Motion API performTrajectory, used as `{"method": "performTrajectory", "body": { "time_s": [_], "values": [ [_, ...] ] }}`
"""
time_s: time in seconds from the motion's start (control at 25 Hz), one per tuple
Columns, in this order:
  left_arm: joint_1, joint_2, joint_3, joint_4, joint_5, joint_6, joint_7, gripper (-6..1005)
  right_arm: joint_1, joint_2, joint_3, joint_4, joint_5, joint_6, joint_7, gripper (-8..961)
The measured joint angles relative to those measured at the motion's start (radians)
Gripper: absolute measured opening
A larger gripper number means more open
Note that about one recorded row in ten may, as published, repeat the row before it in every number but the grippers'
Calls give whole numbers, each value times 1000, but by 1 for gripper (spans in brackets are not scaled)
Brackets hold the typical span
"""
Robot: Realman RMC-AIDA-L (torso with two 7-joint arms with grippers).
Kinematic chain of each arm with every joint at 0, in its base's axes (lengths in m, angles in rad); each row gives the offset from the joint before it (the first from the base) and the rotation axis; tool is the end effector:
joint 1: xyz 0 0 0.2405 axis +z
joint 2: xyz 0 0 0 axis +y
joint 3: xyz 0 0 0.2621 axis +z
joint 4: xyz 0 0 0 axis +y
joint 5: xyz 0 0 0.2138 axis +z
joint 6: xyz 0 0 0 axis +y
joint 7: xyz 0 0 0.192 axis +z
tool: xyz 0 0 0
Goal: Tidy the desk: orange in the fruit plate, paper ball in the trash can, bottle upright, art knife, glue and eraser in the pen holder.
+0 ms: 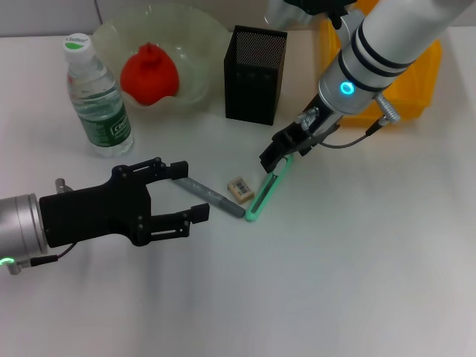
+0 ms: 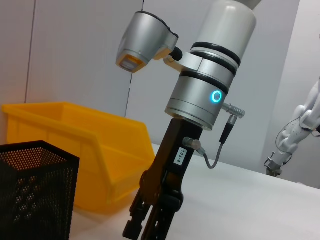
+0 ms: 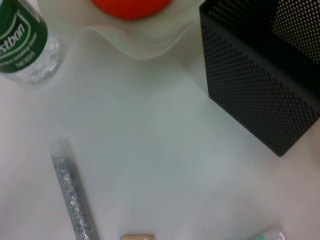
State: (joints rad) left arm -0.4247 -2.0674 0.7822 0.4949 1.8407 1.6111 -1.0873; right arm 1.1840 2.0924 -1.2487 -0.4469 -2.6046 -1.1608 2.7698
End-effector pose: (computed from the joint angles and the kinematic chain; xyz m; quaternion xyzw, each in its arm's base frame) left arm -0.2650 0.3047 -0.0640 -0.9341 -0.1630 -0.2931 0.1223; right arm 0.1593 0.4390 -0.1302 -0.8645 0.4404 -0.1730 0.1699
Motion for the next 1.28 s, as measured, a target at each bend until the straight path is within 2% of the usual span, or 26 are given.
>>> {"method": "performTrajectory", "body": {
  "time_s": [0.52, 0.96, 1.28],
  "values": [
    [-2, 0, 0, -1, 0, 3, 14, 810, 4, 0, -10, 34, 23, 28, 1, 755],
    [-2, 0, -1, -1, 0, 4, 14, 811, -12, 0, -75, 39, 82, 63, 1, 755],
    [-3, 0, -6, -2, -1, 4, 22, 810, -16, 0, -78, 43, 94, 82, -7, 755]
  ]
}}
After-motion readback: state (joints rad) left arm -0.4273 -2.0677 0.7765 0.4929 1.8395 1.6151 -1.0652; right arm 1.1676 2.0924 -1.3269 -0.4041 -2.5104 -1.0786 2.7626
